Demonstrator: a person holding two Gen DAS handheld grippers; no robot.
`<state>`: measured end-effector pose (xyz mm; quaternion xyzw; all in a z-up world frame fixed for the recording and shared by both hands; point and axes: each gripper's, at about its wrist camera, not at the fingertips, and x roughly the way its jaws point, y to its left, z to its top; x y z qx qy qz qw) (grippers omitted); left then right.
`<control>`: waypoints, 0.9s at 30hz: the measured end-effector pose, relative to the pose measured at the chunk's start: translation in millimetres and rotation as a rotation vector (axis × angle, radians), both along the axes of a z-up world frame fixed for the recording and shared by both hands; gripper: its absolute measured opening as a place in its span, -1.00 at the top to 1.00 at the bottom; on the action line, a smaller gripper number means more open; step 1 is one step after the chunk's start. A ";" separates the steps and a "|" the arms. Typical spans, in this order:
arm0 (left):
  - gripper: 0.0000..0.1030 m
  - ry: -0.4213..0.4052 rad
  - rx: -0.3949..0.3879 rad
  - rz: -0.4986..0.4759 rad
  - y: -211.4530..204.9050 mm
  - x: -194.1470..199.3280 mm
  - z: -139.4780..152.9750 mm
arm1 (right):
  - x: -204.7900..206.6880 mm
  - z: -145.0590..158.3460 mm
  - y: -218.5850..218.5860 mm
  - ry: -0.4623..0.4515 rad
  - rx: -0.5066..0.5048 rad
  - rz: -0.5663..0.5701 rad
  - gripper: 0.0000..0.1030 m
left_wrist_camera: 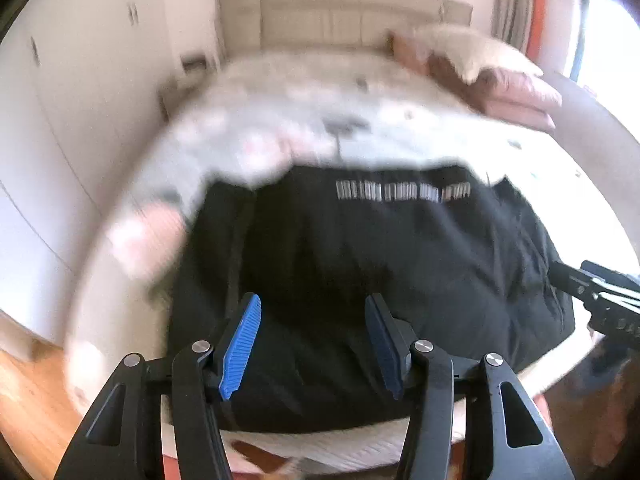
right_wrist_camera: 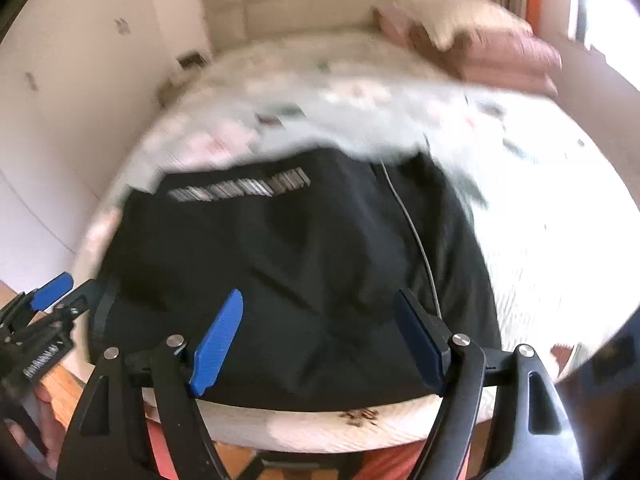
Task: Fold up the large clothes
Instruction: 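Open both grippers and release the folded jacket on the bed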
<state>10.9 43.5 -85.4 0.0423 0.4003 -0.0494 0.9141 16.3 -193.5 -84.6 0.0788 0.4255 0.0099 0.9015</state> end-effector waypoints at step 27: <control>-0.51 -0.267 -0.030 0.085 -6.7 -34.7 166.9 | -2.8 162.6 42.5 -0.287 -0.136 -0.024 -0.87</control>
